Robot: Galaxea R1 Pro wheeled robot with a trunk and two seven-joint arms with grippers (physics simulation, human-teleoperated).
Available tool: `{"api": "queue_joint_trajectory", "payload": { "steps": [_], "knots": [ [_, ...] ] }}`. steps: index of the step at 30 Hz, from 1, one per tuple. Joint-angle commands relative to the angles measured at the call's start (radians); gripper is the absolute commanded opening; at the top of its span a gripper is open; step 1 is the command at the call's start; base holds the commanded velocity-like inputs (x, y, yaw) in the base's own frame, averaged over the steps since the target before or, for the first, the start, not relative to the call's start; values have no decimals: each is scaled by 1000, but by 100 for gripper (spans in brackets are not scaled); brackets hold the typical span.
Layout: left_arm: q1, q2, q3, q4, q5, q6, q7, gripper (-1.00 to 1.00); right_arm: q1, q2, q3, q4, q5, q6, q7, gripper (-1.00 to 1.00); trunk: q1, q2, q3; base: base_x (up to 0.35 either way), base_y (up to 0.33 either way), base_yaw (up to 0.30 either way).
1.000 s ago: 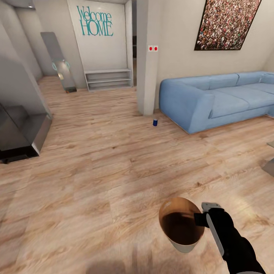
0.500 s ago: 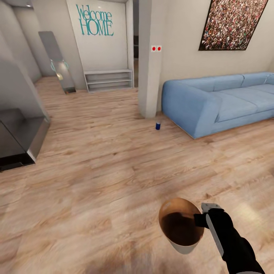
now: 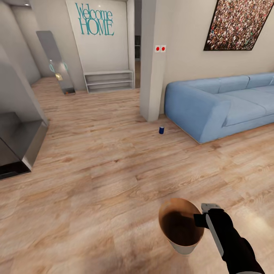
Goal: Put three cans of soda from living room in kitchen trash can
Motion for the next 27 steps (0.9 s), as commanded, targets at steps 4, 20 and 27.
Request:
{"api": "queue_joint_trajectory", "payload": {
  "steps": [4, 20, 27],
  "knots": [
    [0, 0, 0, 0, 0, 0, 1, 100, 0, 0, 0, 0, -10, -1, 5, -100, 0, 0, 0, 342, 111, 0],
    [0, 0, 0, 0, 0, 0, 1, 100, 0, 0, 0, 0, -10, -1, 6, -100, 0, 0, 0, 342, 112, 0],
    [0, 0, 0, 0, 0, 0, 0, 100, 0, 0, 0, 0, -10, -1, 5, -100, 0, 0, 0, 342, 112, 0]
  ]
}}
